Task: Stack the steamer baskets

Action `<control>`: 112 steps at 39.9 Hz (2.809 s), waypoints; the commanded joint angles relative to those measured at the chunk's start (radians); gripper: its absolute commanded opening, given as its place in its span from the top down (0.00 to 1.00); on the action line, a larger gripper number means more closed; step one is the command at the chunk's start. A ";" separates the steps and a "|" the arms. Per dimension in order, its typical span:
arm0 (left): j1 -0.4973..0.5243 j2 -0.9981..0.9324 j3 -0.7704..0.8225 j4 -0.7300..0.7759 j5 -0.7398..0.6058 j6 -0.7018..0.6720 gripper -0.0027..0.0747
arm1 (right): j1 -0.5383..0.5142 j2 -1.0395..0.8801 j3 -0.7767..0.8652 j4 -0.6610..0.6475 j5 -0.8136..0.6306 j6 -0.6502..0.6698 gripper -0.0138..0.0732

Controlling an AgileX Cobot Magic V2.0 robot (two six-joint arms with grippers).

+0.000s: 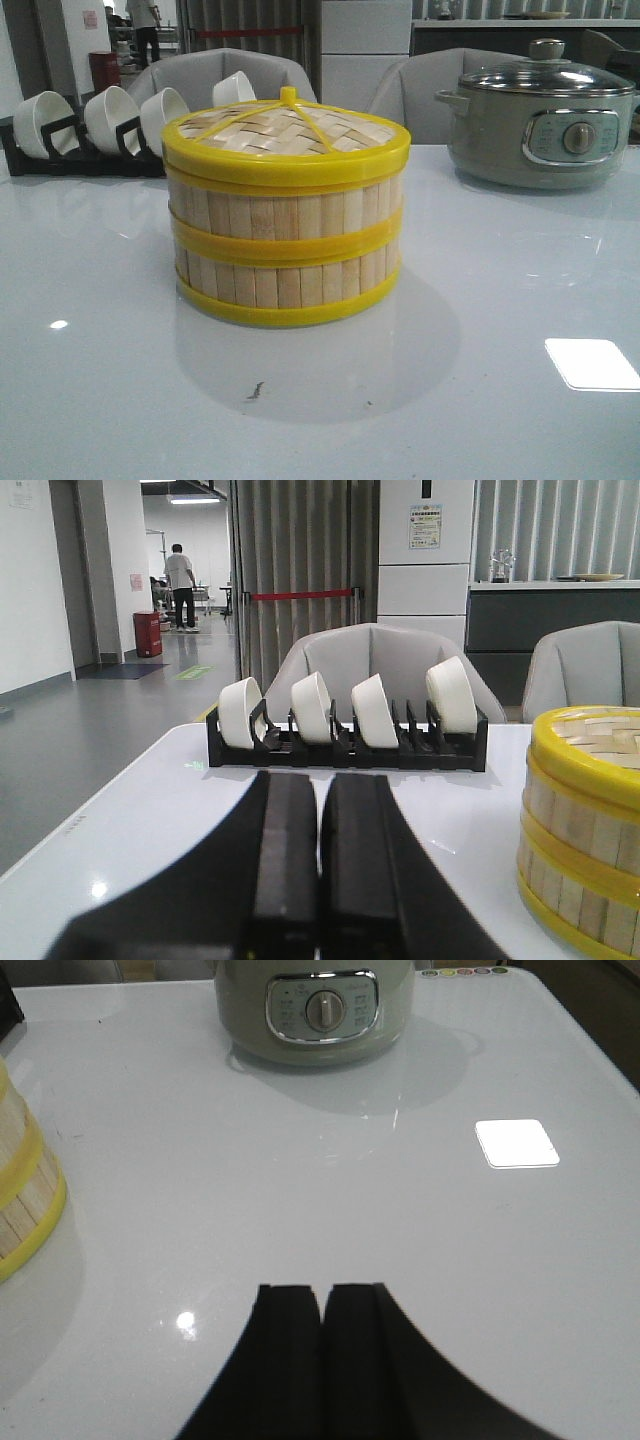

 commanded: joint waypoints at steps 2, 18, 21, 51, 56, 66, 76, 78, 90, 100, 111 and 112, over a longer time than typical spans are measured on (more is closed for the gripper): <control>0.000 -0.014 0.000 -0.009 -0.091 0.004 0.85 | 0.000 -0.006 -0.015 0.001 -0.115 -0.008 0.78; 0.000 -0.014 0.000 -0.009 -0.091 0.004 0.85 | 0.086 -0.286 0.340 0.024 -0.418 0.002 0.78; 0.000 -0.014 0.000 -0.009 -0.091 0.004 0.85 | 0.086 -0.334 0.384 0.056 -0.399 0.030 0.78; 0.000 -0.014 0.000 -0.009 -0.091 0.004 0.85 | 0.144 -0.362 0.381 -0.034 -0.416 0.024 0.78; 0.000 -0.014 0.000 -0.009 -0.091 0.004 0.85 | 0.144 -0.362 0.381 -0.034 -0.412 0.024 0.78; 0.000 -0.014 0.000 -0.009 -0.091 0.004 0.85 | 0.144 -0.362 0.381 -0.034 -0.268 0.024 0.78; 0.000 -0.014 0.000 -0.009 -0.091 0.004 0.85 | 0.144 -0.362 0.381 -0.034 -0.143 0.024 0.78; 0.000 -0.014 0.000 -0.009 -0.091 0.004 0.85 | 0.144 -0.362 0.381 -0.034 -0.138 0.024 0.78; 0.000 -0.014 0.000 -0.009 -0.091 0.004 0.85 | 0.144 -0.362 0.381 -0.070 -0.138 0.018 0.78; 0.000 -0.014 0.000 -0.009 -0.091 0.004 0.85 | 0.144 -0.362 0.381 -0.114 -0.228 0.017 0.78; 0.000 -0.014 0.000 -0.009 -0.091 0.004 0.85 | 0.144 -0.362 0.381 -0.124 -0.363 0.017 0.78; 0.000 -0.014 0.000 -0.009 -0.091 0.004 0.85 | 0.144 -0.362 0.381 -0.124 -0.362 0.017 0.78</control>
